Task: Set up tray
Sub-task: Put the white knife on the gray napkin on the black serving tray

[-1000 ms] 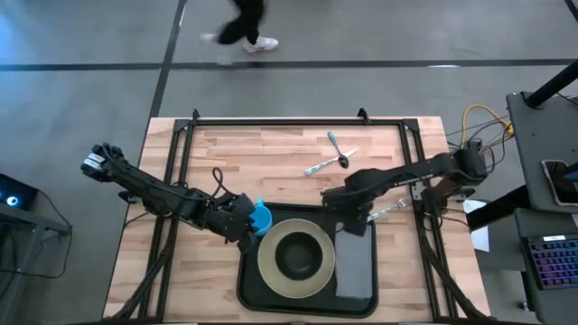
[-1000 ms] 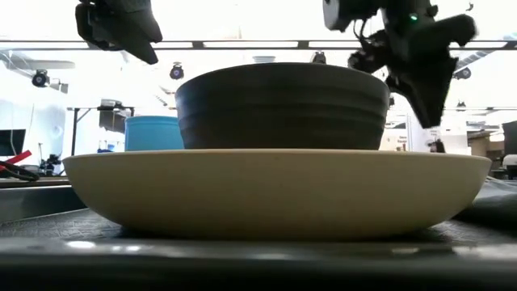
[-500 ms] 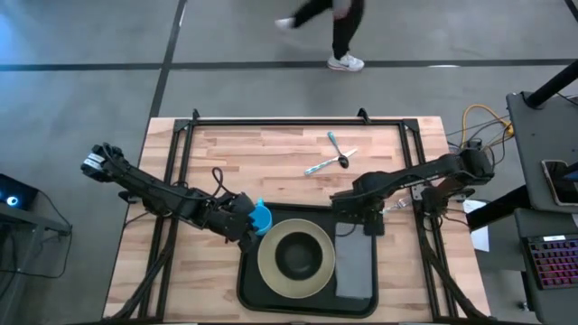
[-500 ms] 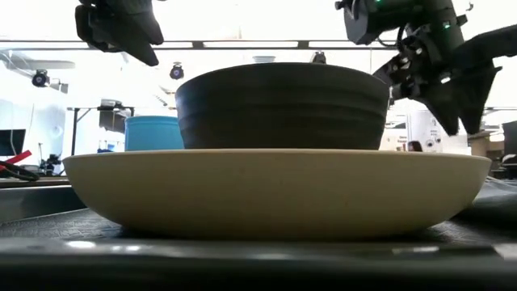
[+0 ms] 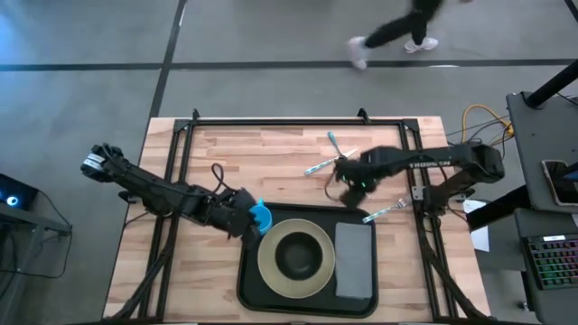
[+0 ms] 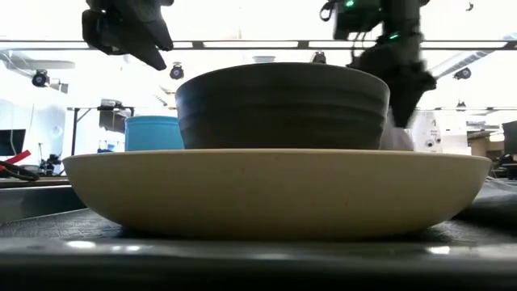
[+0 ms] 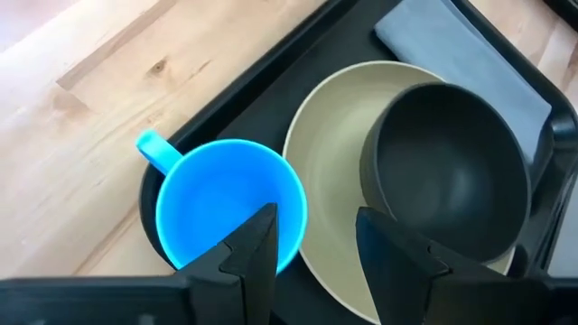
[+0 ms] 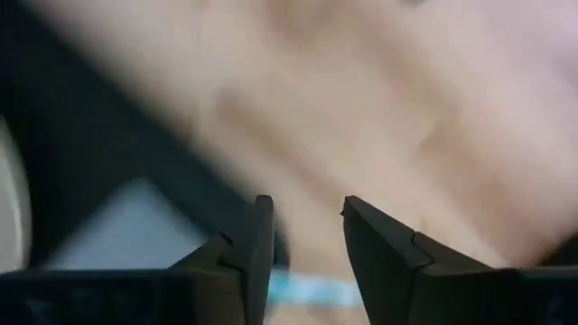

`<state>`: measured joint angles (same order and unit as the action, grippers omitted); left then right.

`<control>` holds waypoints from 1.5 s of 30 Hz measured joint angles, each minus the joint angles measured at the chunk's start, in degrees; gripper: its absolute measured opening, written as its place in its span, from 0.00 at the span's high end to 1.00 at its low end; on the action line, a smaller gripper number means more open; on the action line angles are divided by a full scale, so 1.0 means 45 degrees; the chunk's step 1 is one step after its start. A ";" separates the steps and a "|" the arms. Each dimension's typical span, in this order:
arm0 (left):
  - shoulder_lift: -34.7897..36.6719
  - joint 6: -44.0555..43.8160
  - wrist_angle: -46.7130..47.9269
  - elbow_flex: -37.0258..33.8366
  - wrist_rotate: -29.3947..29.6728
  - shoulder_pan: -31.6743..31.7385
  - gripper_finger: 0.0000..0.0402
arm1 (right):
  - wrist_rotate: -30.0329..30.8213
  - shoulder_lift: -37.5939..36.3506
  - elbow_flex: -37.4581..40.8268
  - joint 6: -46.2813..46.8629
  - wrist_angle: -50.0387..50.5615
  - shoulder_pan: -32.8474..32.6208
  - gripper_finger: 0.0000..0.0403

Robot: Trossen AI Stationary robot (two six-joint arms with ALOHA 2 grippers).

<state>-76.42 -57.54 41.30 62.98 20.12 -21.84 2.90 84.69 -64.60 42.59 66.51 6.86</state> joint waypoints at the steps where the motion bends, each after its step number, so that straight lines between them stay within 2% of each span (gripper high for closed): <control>1: 0.0000 0.0000 0.0005 0.0000 0.0002 0.0055 0.67 | 0.0315 0.0074 -0.0123 0.0071 -0.0373 0.0366 0.70; 5: 0.0000 -0.0005 -0.0010 0.0000 0.0019 0.0138 0.67 | 0.0964 0.0570 -0.0631 0.0061 -0.1635 0.1752 0.71; 8: 0.0000 -0.0009 -0.0099 0.0000 0.0010 0.0120 0.67 | 0.0823 0.1326 -0.1175 -0.1172 -0.2120 0.2603 0.71; 12: 0.0000 -0.0010 -0.0228 -0.0001 0.0010 0.0119 0.67 | 0.0027 0.2683 -0.2322 -0.5179 -0.2221 0.2956 0.70; 15: 0.0000 -0.0056 -0.0345 0.0000 0.0005 0.0117 0.67 | 0.0566 0.3644 -0.3295 -0.9263 -0.1787 0.2763 0.70; 19: 0.0000 -0.0366 -0.0389 0.0000 -0.0029 0.0114 0.67 | 0.1676 0.4902 -0.4633 -1.1715 -0.1141 0.2764 0.70; 23: 0.0000 -0.0456 -0.0393 0.0000 -0.0034 0.0110 0.67 | 0.0655 0.5815 -0.5467 -1.4222 -0.0873 0.2881 0.69; 27: 0.0000 -0.0674 -0.0389 0.0000 -0.0039 0.0110 0.67 | -0.0190 0.6732 -0.5857 -1.5352 -0.0828 0.3095 0.67; 37: 0.0000 -0.1005 -0.0384 0.0000 -0.0044 0.0110 0.67 | 0.0020 0.8021 -0.6148 -1.6903 -0.1122 0.3451 0.62; 45: 0.0000 -0.1005 -0.0383 -0.0021 -0.0044 0.0110 0.67 | 0.0659 0.8483 -0.6144 -1.7218 -0.1684 0.3727 0.63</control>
<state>-76.42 -62.06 39.58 62.89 19.92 -21.34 5.87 122.86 -92.25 -34.89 58.94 23.63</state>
